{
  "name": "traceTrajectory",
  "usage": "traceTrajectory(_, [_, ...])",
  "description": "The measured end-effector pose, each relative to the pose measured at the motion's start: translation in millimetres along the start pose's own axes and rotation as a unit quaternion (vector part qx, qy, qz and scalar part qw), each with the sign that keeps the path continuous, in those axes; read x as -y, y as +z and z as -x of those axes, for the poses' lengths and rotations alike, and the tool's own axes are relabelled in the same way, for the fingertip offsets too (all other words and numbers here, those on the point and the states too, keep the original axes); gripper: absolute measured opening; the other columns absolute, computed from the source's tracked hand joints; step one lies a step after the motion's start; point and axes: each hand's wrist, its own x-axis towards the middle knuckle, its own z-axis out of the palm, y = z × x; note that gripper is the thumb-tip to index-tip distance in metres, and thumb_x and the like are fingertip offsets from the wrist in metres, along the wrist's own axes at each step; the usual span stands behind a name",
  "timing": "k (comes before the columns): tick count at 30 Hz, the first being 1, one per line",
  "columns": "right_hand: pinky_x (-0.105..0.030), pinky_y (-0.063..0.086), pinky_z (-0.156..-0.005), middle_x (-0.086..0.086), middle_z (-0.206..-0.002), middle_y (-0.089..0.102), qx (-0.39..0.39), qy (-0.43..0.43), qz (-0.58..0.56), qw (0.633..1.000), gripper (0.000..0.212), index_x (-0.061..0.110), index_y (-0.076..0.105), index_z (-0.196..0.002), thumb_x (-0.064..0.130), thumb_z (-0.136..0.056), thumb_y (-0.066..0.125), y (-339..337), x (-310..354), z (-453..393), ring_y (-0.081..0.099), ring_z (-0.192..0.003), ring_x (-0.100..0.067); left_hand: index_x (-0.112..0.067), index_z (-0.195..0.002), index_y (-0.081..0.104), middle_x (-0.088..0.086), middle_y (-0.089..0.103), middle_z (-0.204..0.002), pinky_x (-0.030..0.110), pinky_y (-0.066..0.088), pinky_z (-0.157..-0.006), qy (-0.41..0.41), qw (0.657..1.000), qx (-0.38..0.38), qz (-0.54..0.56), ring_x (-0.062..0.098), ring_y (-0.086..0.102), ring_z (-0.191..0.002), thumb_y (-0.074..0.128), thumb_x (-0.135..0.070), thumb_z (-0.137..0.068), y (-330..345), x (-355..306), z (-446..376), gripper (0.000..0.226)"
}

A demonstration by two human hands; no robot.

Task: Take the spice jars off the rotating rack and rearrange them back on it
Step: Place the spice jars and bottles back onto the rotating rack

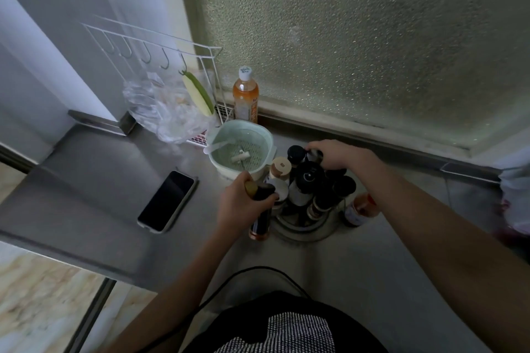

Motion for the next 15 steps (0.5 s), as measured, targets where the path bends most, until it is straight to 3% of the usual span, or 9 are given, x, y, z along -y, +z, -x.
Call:
traceTrajectory(4, [-0.036, 0.048, -0.091, -0.011, -0.142, 0.041, 0.031, 0.009, -0.028, 0.999, 0.072, 0.031, 0.032, -0.141, 0.013, -0.080, 0.066, 3.5, -9.6, 4.6, 0.048, -0.122, -0.030, -0.015, -0.081, 0.055, -0.005, 0.064, -0.070, 0.029, 0.050, -0.056, 0.000, 1.000, 0.011, -0.009, 0.014, 0.061, -0.067, 0.082, -0.034, -0.061, -0.4, 1.6, 1.8, 0.039])
traceTrajectory(7, [-0.033, 0.042, -0.092, -0.010, -0.137, 0.049, -0.053, -0.015, -0.055, 0.997, 0.060, 0.023, 0.045, -0.135, 0.009, -0.081, 0.065, 10.4, -14.1, 9.6, 0.050, -0.120, -0.028, -0.017, -0.074, 0.050, -0.010, 0.058, -0.065, 0.026, 0.045, -0.053, 0.002, 1.000, 0.024, -0.015, 0.009, 0.056, -0.061, 0.083, -0.034, -0.062, 0.5, -3.3, 4.0, 0.039])
traceTrajectory(11, [-0.032, 0.047, -0.084, -0.003, -0.116, 0.063, -0.163, -0.021, -0.100, 0.981, 0.054, 0.034, 0.057, -0.115, 0.023, -0.066, 0.075, 0.5, -20.8, 37.3, 0.060, -0.103, -0.024, -0.029, -0.064, 0.042, -0.013, 0.054, -0.059, 0.011, 0.038, -0.047, 0.008, 0.999, 0.032, -0.012, -0.002, 0.050, -0.055, 0.083, -0.032, -0.062, 0.4, -6.2, 6.4, 0.042])
traceTrajectory(15, [-0.033, 0.051, -0.085, -0.004, -0.107, 0.067, -0.311, -0.032, -0.164, 0.935, 0.051, 0.034, 0.060, -0.109, 0.026, -0.061, 0.077, -35.8, -23.1, 86.7, 0.062, -0.096, -0.021, -0.030, -0.065, 0.043, -0.013, 0.054, -0.059, 0.019, 0.037, -0.050, 0.002, 0.999, 0.040, 0.004, 0.000, 0.050, -0.055, 0.083, -0.029, -0.063, 3.9, -5.9, 6.8, 0.040])
